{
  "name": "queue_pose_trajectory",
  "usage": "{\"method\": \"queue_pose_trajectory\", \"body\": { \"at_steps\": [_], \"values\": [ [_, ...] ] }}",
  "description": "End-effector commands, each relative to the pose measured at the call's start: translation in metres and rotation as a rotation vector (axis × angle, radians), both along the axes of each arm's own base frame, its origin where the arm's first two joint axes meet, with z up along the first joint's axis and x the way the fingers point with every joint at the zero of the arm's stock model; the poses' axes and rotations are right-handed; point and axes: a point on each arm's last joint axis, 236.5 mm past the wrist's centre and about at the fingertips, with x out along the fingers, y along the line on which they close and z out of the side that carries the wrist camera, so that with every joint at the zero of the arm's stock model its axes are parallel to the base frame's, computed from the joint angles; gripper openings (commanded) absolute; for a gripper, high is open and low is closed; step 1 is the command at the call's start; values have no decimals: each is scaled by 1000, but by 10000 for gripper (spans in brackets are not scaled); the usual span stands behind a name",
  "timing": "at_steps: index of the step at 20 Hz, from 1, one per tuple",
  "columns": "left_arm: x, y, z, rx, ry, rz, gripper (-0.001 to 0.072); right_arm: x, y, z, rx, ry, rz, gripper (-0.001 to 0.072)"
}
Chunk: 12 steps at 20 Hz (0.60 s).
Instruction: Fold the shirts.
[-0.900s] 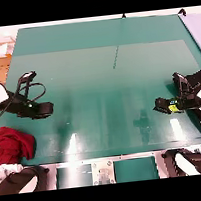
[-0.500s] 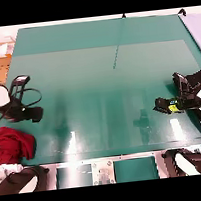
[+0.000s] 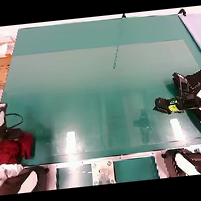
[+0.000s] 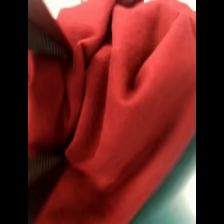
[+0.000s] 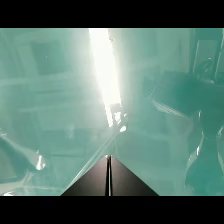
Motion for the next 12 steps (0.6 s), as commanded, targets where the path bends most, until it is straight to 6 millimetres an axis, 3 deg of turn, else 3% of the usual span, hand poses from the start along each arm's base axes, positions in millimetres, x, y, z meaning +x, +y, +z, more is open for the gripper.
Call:
{"method": "queue_pose_trajectory", "body": {
  "at_steps": [1,2,4,6,9,12],
  "values": [
    [5,7,-22,-60,-85,13,99,0,0,0,0,0,1,16],
    [6,6,-21,-68,-82,0,23,0,0,0,0,0,1,16],
    [20,-4,-9,-119,-119,13,24,0,0,0,0,0,1,16],
    [55,-34,19,-260,-239,53,23,0,0,0,0,0,1,16],
    [127,-132,105,-571,-458,-115,21,0,0,0,0,0,1,16],
    [157,-256,199,-783,-626,-432,21,0,0,0,0,0,1,16]
  ]
}}
